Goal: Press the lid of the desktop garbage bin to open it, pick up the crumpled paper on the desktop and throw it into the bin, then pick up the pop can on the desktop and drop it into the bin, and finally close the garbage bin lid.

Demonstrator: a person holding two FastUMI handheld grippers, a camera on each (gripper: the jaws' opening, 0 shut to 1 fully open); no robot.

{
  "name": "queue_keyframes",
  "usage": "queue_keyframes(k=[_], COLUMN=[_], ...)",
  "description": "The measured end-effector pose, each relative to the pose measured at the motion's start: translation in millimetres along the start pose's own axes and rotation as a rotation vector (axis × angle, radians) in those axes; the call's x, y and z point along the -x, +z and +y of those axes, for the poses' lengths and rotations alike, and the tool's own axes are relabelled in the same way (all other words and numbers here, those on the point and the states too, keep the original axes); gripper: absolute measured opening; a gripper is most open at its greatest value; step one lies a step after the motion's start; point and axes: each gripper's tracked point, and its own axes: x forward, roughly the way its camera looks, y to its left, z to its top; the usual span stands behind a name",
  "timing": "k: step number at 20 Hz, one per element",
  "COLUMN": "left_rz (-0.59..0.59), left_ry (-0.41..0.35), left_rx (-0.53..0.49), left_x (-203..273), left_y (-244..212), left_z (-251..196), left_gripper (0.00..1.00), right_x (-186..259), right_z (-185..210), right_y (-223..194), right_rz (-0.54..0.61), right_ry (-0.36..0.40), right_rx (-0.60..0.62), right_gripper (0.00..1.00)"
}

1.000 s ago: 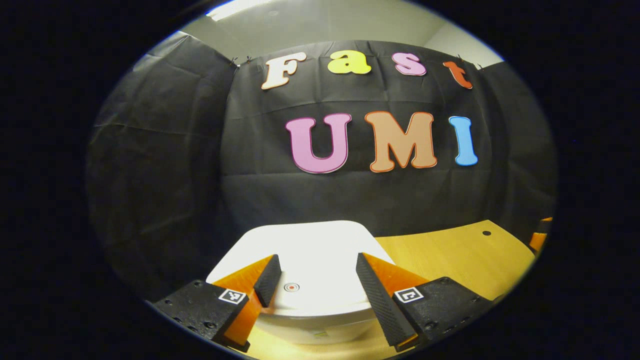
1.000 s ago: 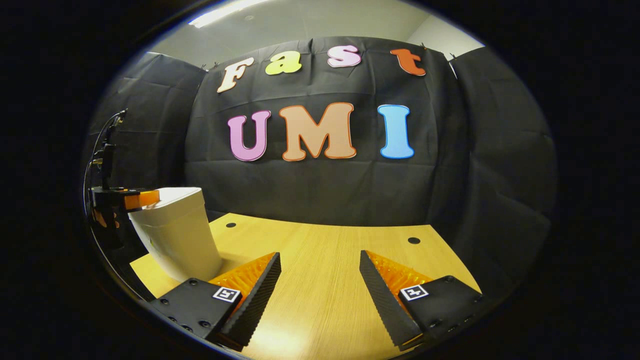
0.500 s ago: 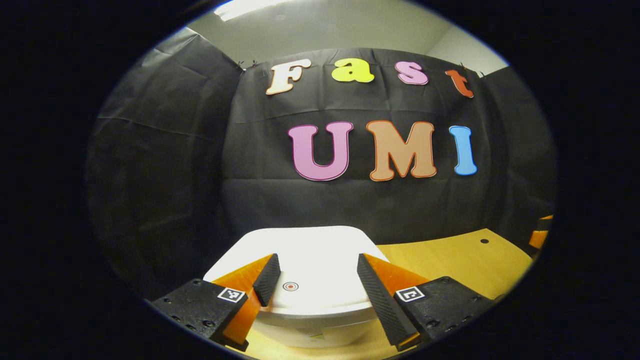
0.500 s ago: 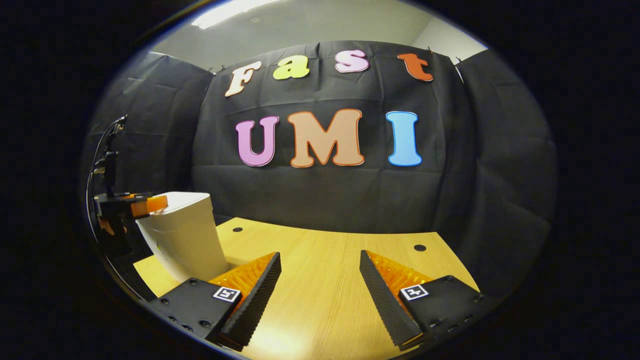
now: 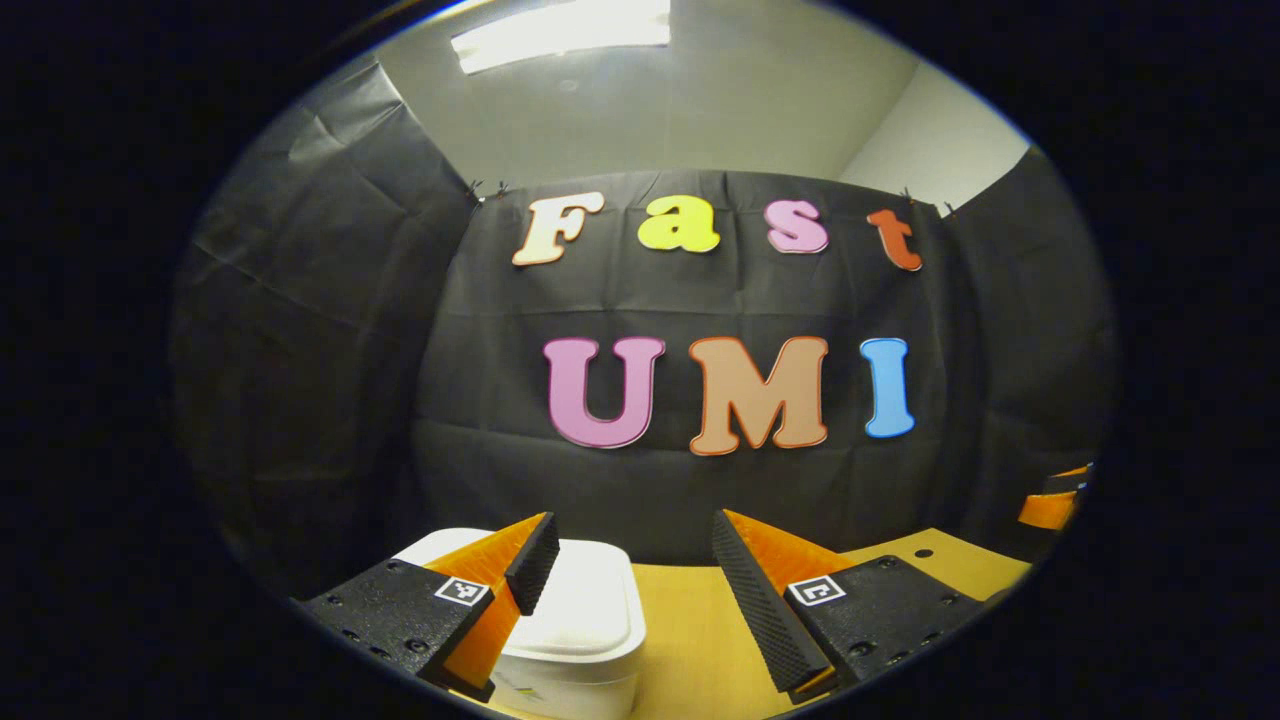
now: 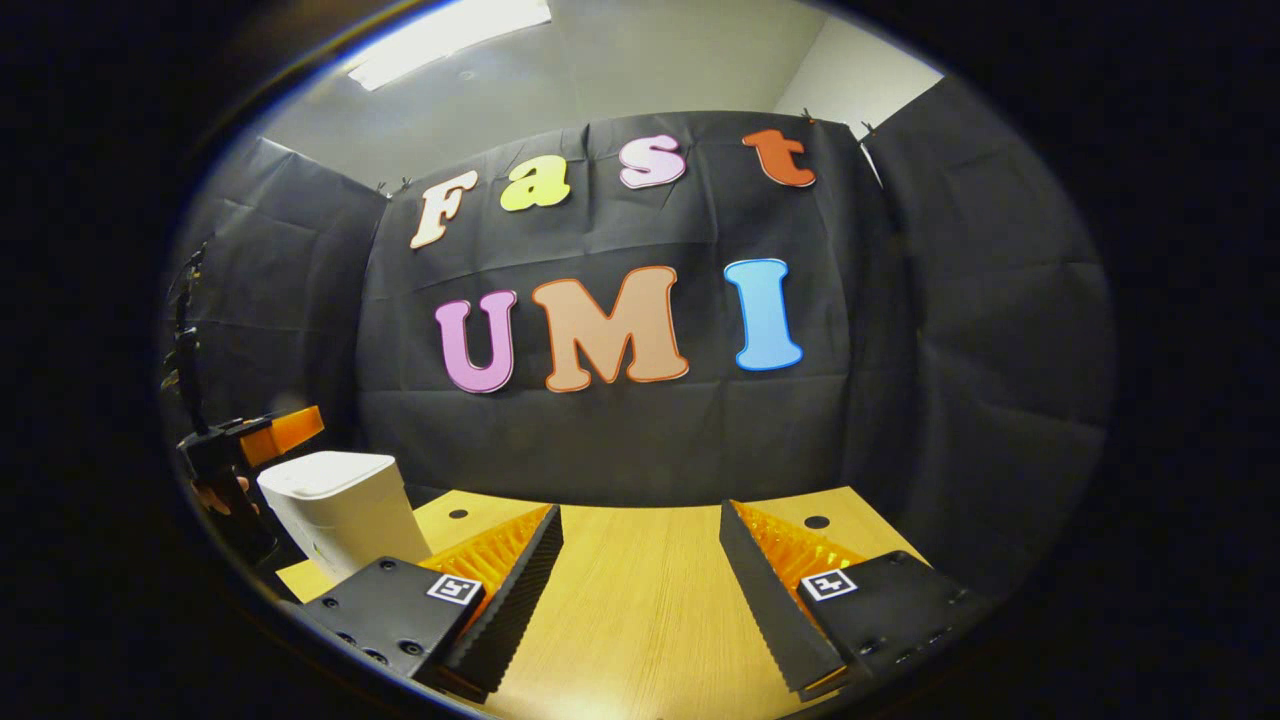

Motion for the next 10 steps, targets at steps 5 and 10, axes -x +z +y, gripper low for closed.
queue_keyframes(k=[5, 10], left_rz=[-0.006, 0.040], left_ry=[-0.144, -0.295], left_rx=[0.100, 0.139], left_x=[14, 26], left_y=[-4, -18], left_z=[-97, -167], left_gripper=[0.92, 0.92], right_x=[12, 25], right_z=[-15, -30], right_y=[33, 41], right_rz=[-0.084, -0.111], right_ry=[-0.027, -0.048], right_rx=[-0.008, -0.018], right_gripper=[0.98, 0.98])
